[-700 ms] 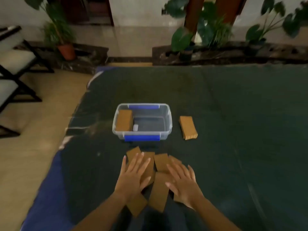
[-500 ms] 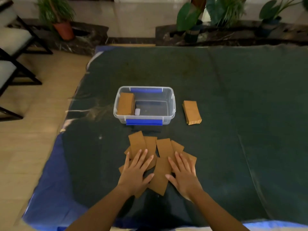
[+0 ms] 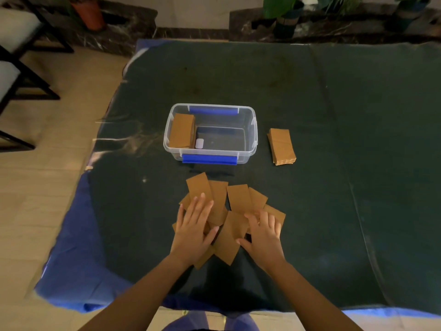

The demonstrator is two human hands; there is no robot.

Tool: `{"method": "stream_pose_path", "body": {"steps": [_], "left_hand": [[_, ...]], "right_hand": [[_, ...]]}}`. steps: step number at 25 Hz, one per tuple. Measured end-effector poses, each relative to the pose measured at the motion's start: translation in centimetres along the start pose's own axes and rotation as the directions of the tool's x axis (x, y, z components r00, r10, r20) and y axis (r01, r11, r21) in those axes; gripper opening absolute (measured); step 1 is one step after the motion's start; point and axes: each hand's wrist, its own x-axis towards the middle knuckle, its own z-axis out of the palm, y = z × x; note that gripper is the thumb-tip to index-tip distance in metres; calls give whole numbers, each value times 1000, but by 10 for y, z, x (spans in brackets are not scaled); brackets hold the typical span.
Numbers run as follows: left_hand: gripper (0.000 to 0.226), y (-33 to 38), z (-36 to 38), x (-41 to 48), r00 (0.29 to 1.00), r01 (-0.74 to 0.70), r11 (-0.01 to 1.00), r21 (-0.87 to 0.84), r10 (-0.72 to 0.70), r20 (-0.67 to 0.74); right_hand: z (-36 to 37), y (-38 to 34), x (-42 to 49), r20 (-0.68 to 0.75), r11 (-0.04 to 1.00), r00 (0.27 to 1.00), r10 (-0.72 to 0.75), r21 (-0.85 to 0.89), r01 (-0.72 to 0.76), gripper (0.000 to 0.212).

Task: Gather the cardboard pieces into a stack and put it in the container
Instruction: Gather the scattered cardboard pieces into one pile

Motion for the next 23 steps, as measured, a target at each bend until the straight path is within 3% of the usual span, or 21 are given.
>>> {"method": "stream_pose_path", "body": {"steps": [2,4,7,10,12,14,18,21,23], "left_hand": [[75,-2,-6,-16,969,231,967,-106,-239,-63],[89,-1,-12,-34,873,469,868,-165,-484,-67],[102,6,-15,-43,744,662,704,-259,-659,111],[104,8,-14,-37,680,720,600,-349,-710,181],[104,9,-15,-33,658,735,564,-376,-728,195],[104,12,-16,-27,644,751,548,-367,-731,226],[100,17,-17,-21,618,778,536,-328,-746,248],[83,15,-16,-18,594,783,470,-408,-761,263],[54,12,-19,-16,593,751,414,-515,-767,246]], "right_hand": [[0,-6,2,-12,996,999,33,80,-32,57],[-1,-10,5,12,957,998,67,283,-68,48],[-8,-16,19,73,818,994,81,566,-108,42],[-18,-17,49,30,811,991,133,572,-126,46],[-22,-16,68,58,835,968,245,496,-241,54],[-24,-21,76,106,840,926,363,393,-374,72],[-20,-42,74,100,847,878,468,233,-478,101],[-19,-44,76,130,801,848,514,281,-529,104],[-18,-38,78,156,787,861,484,354,-506,100]]}}
